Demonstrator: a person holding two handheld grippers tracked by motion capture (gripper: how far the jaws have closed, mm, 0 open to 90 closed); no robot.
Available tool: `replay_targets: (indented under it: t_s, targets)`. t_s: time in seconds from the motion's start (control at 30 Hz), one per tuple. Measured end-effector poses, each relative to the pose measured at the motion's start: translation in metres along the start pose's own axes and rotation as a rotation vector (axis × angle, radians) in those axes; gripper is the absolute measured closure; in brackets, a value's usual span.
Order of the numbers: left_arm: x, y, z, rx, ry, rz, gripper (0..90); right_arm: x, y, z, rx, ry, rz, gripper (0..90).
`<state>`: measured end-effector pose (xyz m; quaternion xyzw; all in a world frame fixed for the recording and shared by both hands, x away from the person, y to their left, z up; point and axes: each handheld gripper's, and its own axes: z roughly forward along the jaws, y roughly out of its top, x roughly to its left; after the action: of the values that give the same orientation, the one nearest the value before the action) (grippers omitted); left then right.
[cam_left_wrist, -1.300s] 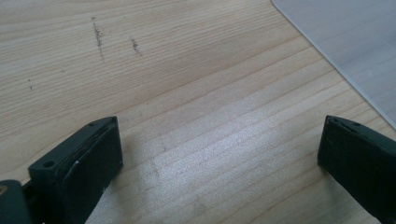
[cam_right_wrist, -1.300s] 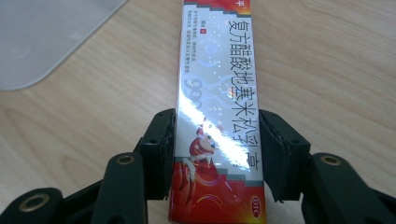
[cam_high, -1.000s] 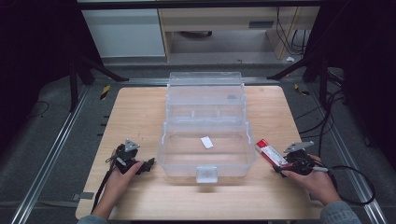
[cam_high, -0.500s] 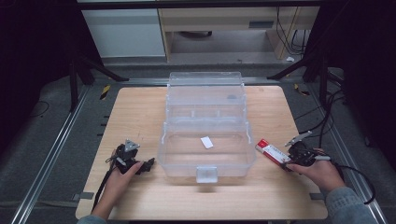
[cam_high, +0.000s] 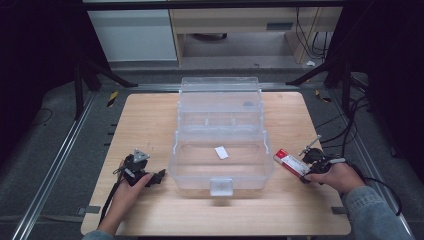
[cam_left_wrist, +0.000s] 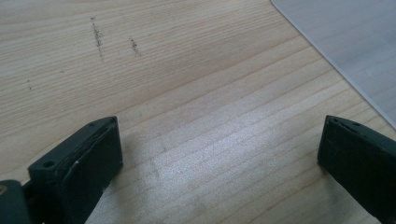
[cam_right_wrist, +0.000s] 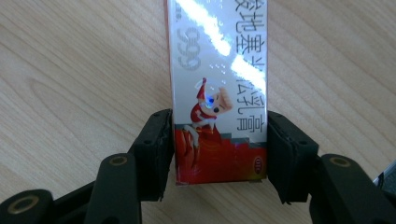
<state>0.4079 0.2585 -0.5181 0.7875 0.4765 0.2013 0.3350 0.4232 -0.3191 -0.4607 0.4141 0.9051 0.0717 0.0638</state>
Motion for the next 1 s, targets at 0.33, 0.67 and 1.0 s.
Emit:
replay_targets:
  t_s: [0.33,0.67,1.0]
  targets:
    - [0.000,0.000,0.000,0.000,0.000,0.000,0.0,-0.002,0.001,0.001,0.039,0.022,-0.011,50.1]
    - [0.000,0.000,0.000,0.000,0.000,0.000,0.0,-0.003,0.000,-0.015,0.003,0.017,-0.036,51.2]
    - [0.000,0.000,0.000,-0.001,0.002,-0.003,0.0,0.003,-0.001,-0.069,-0.114,-0.023,-0.103,51.3]
